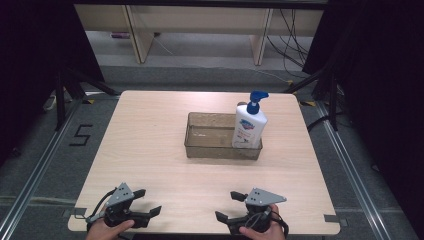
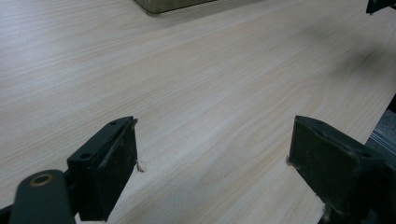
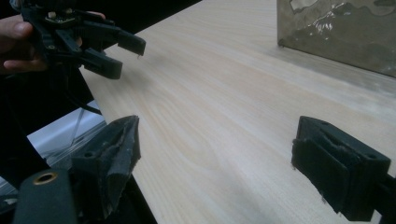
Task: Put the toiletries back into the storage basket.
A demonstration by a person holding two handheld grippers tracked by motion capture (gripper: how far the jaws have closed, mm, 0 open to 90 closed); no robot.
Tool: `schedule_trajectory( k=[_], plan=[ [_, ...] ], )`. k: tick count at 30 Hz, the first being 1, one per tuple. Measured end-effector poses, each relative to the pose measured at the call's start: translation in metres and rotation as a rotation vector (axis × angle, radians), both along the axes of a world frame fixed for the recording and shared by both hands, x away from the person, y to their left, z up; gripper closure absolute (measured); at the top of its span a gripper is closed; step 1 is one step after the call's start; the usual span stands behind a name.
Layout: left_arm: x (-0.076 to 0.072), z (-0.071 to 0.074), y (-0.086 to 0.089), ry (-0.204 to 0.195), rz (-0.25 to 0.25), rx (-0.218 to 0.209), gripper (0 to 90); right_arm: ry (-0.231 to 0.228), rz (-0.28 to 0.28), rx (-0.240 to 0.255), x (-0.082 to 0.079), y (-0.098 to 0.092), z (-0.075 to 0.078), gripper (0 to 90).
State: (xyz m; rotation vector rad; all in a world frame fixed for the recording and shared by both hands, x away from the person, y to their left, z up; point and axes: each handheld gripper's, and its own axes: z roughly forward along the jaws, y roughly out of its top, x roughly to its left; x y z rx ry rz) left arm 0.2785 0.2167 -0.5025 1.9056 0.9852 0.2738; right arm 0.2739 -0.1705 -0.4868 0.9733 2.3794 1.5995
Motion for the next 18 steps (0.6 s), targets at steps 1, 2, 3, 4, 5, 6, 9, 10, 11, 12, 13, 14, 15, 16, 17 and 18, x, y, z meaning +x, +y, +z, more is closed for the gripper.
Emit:
schedule_trajectory(
  k=[1, 2, 3, 4, 5, 6, 9, 10, 11, 12, 13, 14, 15, 16, 17, 18],
  plan=[
    [0.0, 0.0, -0.0001, 0.0, 0.0, 0.001, 14.7, 0.0, 0.0, 0.0, 0.0, 0.0, 0.0, 15.5],
    [0.0, 0.0, -0.0001, 0.0, 0.001, 0.001, 14.7, 0.003, 0.002, 0.0, -0.0016, -0.0004, 0.0006, 15.5],
    [-0.0001, -0.0001, -0.0002, 0.0, 0.001, 0.0, 14.7, 0.004, 0.001, -0.008, -0.0027, -0.0007, 0.0011, 15.5],
    [-0.0001, -0.0001, -0.0001, -0.001, 0.001, 0.001, 14.7, 0.0, 0.002, 0.001, -0.0026, 0.0004, -0.0002, 15.5],
    [-0.0001, 0.0001, 0.0, -0.003, 0.0, 0.002, 14.7, 0.01, 0.012, 0.005, -0.0031, 0.0004, -0.0004, 15.5],
    [-0.0001, 0.0, 0.0, -0.003, 0.002, 0.001, 14.7, 0.015, -0.001, 0.0, -0.0045, 0.0008, -0.0003, 15.5],
    [0.0002, 0.0002, 0.0013, -0.002, -0.003, 0.023, 14.7, 0.011, -0.004, -0.009, -0.0049, 0.0002, -0.0007, 15.6],
    [0.0002, 0.0002, 0.0011, -0.006, -0.003, 0.022, 14.7, 0.013, -0.007, -0.006, -0.0054, 0.0003, -0.001, 15.6],
    [0.0001, 0.0002, 0.0011, -0.006, -0.002, 0.023, 14.7, 0.031, -0.009, 0.001, -0.007, 0.0005, -0.0003, 15.6],
    [0.0001, 0.0, 0.0004, -0.006, 0.003, 0.014, 14.7, 0.03, -0.01, -0.002, -0.0069, 0.0005, -0.0004, 15.6],
    [0.0001, -0.0001, 0.0005, -0.005, 0.004, 0.015, 14.7, 0.032, -0.009, -0.003, -0.0067, 0.0006, -0.0006, 15.6],
    [0.0, -0.0003, 0.0003, -0.003, 0.007, 0.015, 14.7, 0.048, -0.012, 0.001, -0.0077, 0.0012, -0.0005, 15.6],
    [0.0, -0.0004, 0.0002, -0.002, 0.008, 0.015, 14.7, 0.038, -0.016, -0.019, -0.0069, -0.0003, -0.0001, 15.6],
    [0.0004, -0.0011, 0.0001, -0.004, 0.002, 0.007, 14.7, 0.038, -0.016, -0.019, -0.0069, -0.0003, -0.0001, 15.6],
    [0.0005, -0.0011, 0.0001, -0.004, 0.0, 0.009, 14.7, 0.034, -0.015, -0.016, -0.0064, -0.0003, -0.0004, 15.6],
    [0.0004, -0.0011, 0.0001, -0.004, 0.001, 0.01, 14.7, 0.038, -0.011, -0.01, -0.0061, -0.0001, -0.0008, 15.6]
  ],
)
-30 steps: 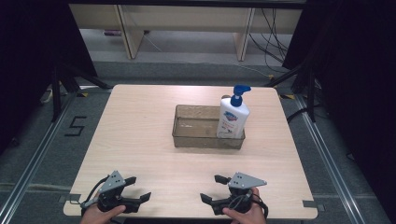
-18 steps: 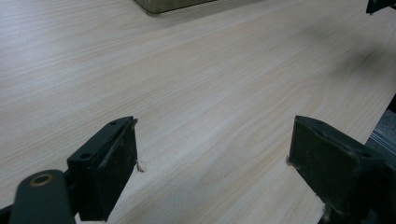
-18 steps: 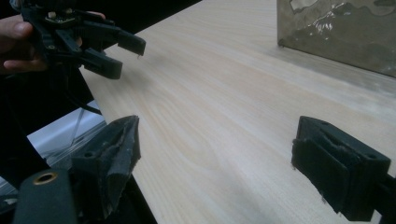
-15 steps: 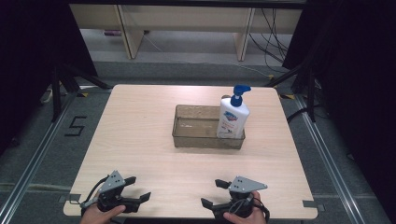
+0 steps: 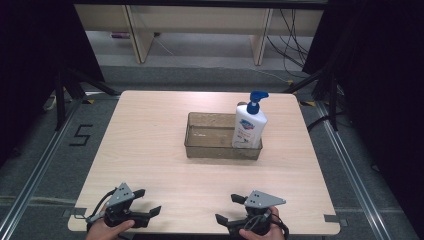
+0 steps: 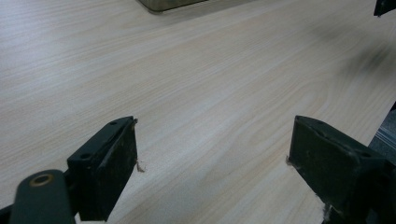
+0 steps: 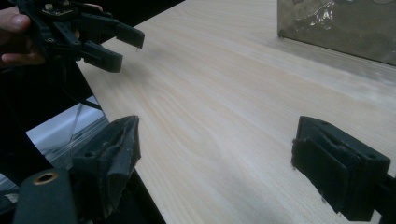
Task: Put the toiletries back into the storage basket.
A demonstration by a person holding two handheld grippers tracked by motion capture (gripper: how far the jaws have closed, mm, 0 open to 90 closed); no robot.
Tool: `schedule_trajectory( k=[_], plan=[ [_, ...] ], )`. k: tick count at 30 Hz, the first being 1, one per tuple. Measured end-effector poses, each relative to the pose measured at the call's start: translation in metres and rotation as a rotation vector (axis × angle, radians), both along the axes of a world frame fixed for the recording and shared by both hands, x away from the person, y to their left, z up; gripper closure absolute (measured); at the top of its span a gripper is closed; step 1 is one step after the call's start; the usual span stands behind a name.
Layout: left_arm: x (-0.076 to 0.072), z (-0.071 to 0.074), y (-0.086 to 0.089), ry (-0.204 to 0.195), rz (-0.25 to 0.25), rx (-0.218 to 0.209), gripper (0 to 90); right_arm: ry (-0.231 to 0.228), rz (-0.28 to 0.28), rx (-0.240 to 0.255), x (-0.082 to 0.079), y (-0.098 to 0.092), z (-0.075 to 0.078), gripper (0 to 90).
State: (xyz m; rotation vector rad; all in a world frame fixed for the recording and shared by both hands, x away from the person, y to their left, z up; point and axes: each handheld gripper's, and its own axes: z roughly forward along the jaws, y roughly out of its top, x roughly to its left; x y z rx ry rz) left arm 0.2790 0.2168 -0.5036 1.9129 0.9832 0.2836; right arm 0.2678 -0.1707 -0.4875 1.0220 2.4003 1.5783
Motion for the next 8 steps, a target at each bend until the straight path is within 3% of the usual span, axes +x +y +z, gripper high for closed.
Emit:
schedule_trajectory(
  k=[5, 7, 8],
  plan=[
    [0.0, 0.0, 0.0004, 0.005, 0.015, 0.017, 14.7, 0.004, -0.01, -0.012, -0.001, -0.0001, 0.0003, 15.6],
    [0.0003, -0.0004, 0.0005, 0.005, 0.015, 0.027, 14.7, -0.017, -0.01, -0.022, 0.0012, -0.0012, -0.0005, 15.7],
    [0.001, -0.0014, 0.0004, 0.004, 0.012, 0.02, 14.7, 0.045, -0.024, -0.012, -0.0025, -0.0001, 0.001, 15.8]
  ],
)
